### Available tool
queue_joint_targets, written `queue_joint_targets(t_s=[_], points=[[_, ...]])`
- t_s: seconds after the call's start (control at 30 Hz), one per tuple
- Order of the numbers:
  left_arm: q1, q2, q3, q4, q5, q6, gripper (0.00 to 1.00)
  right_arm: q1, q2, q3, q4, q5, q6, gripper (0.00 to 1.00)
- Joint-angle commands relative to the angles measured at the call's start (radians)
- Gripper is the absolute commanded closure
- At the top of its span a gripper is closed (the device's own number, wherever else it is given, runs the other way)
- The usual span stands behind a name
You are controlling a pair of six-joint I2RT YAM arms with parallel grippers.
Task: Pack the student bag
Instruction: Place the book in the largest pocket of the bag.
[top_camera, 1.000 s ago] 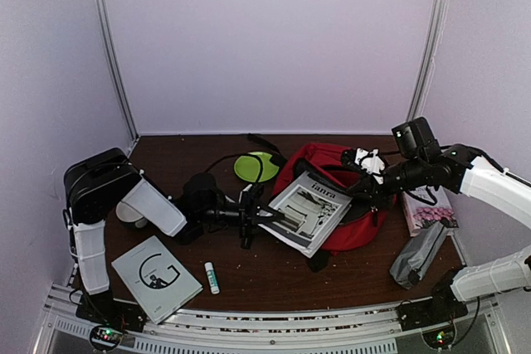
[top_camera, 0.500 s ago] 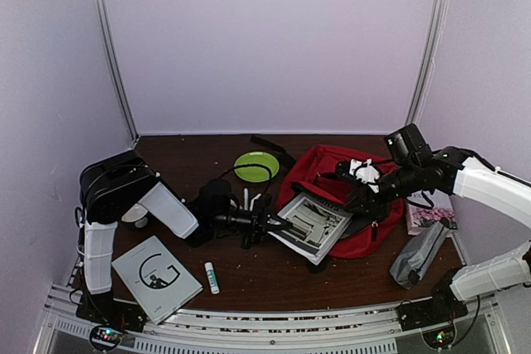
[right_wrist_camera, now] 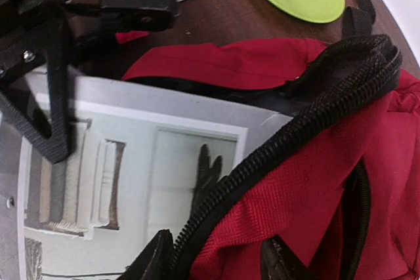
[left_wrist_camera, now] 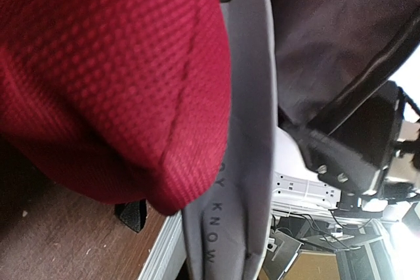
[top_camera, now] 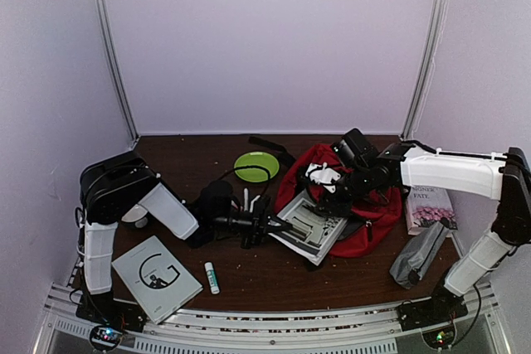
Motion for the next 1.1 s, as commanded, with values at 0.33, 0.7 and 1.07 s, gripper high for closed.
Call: queue_joint_targets(t_s=[0.33,0.7,1.07], points=[[-0.006,-0.013,0.046,-0.033,-0.003,0.08,0.92,0.034,-0.242,-0.015,0.104,-0.065,-0.057,1.0],[0.002,0.005,0.125,-0.087,-0.025,0.132,0.92,0.039,-0.314,0.052,-0.062,-0.293,-0.131,1.0],[0.044,0.11,0.413,-0.301,-0.032,0.254,0.92,0.038,-0.349,-0.011,-0.124,-0.384,-0.217,1.0]])
